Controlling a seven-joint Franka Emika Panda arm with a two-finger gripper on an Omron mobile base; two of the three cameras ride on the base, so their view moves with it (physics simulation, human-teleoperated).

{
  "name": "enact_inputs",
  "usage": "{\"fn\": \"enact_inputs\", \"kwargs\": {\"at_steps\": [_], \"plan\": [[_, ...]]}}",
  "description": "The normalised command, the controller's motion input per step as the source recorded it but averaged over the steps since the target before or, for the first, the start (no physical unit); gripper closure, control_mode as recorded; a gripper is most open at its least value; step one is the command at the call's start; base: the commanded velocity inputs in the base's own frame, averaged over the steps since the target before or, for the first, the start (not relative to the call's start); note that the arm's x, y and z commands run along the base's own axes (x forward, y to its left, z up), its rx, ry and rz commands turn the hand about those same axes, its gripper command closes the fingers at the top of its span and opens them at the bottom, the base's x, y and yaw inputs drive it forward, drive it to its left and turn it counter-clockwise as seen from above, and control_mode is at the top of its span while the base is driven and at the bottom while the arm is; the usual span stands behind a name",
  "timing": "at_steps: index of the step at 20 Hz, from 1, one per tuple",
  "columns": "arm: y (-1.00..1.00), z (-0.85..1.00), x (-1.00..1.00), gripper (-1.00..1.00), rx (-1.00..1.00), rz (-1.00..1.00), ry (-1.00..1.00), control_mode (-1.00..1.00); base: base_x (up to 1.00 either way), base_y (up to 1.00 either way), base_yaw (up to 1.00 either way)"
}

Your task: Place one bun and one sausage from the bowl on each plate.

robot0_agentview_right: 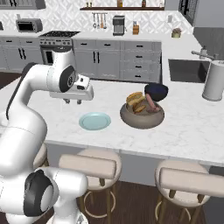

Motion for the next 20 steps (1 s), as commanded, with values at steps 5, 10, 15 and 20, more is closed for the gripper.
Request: {"fn": "enact_inputs", "kwargs": {"at_steps": [5,10,15,20], "plan": [[0.00,0.00,0.00,-1.00,0.00,0.00,0.00,1.00,0.00,-0.35,0.00],[0.00,0.00,0.00,-1.00,0.00,0.00,0.00,1.00,0.16,-0.87,0.00],[0.00,0.00,0.00,-1.00,0.00,0.00,0.00,1.00,0.22,-0.74,0.00],[0.00,0.00,0.00,-1.00,0.00,0.00,0.00,1.00,0.77,-0.16,0.00]]}}
